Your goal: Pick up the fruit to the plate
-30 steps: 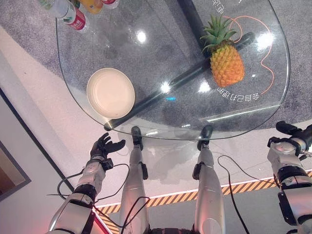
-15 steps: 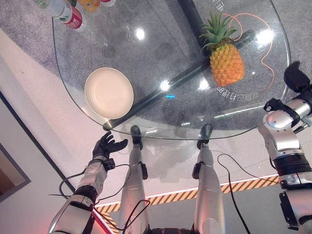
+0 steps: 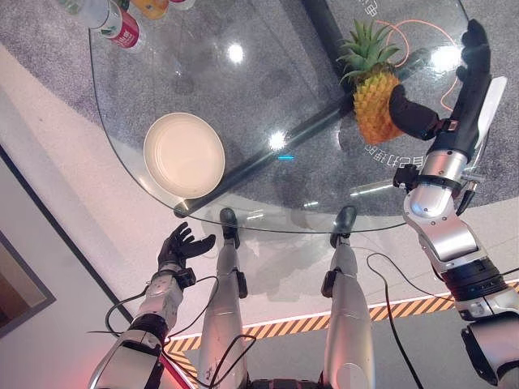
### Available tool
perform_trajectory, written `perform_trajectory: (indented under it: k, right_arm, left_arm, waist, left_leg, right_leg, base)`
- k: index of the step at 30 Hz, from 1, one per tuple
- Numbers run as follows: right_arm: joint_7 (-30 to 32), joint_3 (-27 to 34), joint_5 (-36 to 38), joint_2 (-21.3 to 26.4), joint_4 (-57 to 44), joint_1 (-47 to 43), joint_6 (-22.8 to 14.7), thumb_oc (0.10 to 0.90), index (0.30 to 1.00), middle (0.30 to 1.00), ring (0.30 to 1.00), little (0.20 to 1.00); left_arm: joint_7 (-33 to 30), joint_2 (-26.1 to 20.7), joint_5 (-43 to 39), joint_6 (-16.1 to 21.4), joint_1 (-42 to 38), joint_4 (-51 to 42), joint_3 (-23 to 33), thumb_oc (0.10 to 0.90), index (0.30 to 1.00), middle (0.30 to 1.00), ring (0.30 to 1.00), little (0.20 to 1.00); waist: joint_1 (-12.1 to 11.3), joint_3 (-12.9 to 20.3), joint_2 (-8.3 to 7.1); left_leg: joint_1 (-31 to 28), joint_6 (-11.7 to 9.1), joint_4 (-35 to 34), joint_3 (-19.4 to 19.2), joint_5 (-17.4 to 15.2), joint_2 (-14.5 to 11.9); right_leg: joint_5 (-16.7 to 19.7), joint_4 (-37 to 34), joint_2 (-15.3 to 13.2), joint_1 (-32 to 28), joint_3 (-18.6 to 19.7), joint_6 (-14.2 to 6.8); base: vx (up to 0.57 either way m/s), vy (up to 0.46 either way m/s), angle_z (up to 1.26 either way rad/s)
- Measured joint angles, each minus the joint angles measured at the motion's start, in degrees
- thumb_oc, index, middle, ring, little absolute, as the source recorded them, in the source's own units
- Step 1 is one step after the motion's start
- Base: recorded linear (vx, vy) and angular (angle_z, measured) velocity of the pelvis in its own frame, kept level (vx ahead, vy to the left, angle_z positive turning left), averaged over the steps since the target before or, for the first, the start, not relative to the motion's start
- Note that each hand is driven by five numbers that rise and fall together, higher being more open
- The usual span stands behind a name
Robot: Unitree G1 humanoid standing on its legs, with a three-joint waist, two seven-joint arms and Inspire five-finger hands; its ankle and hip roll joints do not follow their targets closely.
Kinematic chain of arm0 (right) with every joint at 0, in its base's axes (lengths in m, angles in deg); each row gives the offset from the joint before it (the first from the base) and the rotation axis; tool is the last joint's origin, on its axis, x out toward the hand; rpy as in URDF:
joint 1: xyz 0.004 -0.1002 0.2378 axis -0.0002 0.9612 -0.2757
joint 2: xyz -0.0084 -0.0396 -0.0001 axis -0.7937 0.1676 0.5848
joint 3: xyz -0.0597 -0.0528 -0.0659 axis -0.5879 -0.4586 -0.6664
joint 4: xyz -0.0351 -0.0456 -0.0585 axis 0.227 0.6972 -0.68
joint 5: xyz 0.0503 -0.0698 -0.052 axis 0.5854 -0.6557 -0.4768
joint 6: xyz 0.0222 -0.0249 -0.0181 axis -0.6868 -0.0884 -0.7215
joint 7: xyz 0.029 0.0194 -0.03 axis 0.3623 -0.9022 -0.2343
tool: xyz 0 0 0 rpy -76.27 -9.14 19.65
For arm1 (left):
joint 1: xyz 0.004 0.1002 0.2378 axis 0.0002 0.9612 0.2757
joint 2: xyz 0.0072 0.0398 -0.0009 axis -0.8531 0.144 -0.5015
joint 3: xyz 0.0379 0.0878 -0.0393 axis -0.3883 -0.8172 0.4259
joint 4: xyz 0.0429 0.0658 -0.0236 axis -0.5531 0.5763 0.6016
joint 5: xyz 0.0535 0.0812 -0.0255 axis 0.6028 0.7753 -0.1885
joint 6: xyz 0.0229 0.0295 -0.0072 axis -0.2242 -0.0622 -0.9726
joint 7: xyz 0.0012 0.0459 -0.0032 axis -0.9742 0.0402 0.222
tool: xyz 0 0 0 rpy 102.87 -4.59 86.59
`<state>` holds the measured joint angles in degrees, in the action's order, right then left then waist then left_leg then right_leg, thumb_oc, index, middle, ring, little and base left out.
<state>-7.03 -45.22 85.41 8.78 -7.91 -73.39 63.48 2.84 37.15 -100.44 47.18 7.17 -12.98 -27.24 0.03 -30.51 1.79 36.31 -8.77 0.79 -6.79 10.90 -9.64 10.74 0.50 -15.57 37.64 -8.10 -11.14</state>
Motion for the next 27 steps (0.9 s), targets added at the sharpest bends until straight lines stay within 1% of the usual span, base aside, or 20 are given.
perform_trajectory:
  k: [5, 17, 23, 27]
  right_arm:
    - [-2.2, -1.7, 0.1, -0.2, 0.0, 1.4, 0.2, 0.800, 0.900, 0.900, 0.900, 0.900]
    - [-2.3, -3.0, 0.2, -0.3, 0.0, 2.2, 0.4, 0.800, 0.900, 0.900, 0.900, 0.900]
    - [-2.3, -3.1, 1.8, -0.4, 0.4, 2.2, 2.4, 0.800, 0.900, 0.900, 0.900, 0.900]
    - [-2.3, -3.6, 2.7, -1.4, 0.7, 2.2, 3.6, 0.800, 0.900, 0.900, 0.900, 0.900]
  left_arm:
    - [-0.1, 0.0, 0.7, 0.1, 0.0, 0.1, 0.0, 0.800, 0.900, 0.900, 0.900, 0.900]
    - [-0.1, 0.1, 0.7, 0.1, 0.0, 0.1, -0.3, 0.800, 0.900, 0.900, 0.900, 0.900]
    - [-0.1, 0.1, 0.7, 0.1, 0.0, 0.1, -0.4, 0.800, 0.900, 0.900, 0.900, 0.900]
    - [-0.1, 0.1, 0.7, 0.0, 0.0, 0.0, -0.4, 0.800, 0.900, 0.900, 0.900, 0.900]
  waist:
    - [0.0, 0.0, 0.02]
    - [0.0, 0.0, 0.06]
    - [0.0, 0.0, 0.07]
    - [0.0, 0.0, 0.08]
  left_leg:
    - [-0.3, 0.0, 0.0, -0.2, 0.0, 0.0]
    - [-0.3, 0.1, 0.0, -0.2, 0.1, 0.1]
    - [-0.3, 0.1, 0.0, -0.2, 0.1, 0.1]
    - [-0.3, 0.1, 0.0, -0.2, 0.1, 0.1]
  right_leg:
    - [0.0, 0.0, 0.0, -0.1, 0.2, 0.0]
    - [0.0, 0.1, -0.1, -0.1, 0.2, 0.0]
    - [0.0, 0.1, -0.1, -0.1, 0.2, 0.0]
    - [0.0, 0.1, -0.1, -0.1, 0.2, 0.0]
  base:
    - [0.00, 0.000, 0.00]
    - [0.00, 0.000, 0.00]
    - [0.00, 0.000, 0.00]
    - [0.00, 0.000, 0.00]
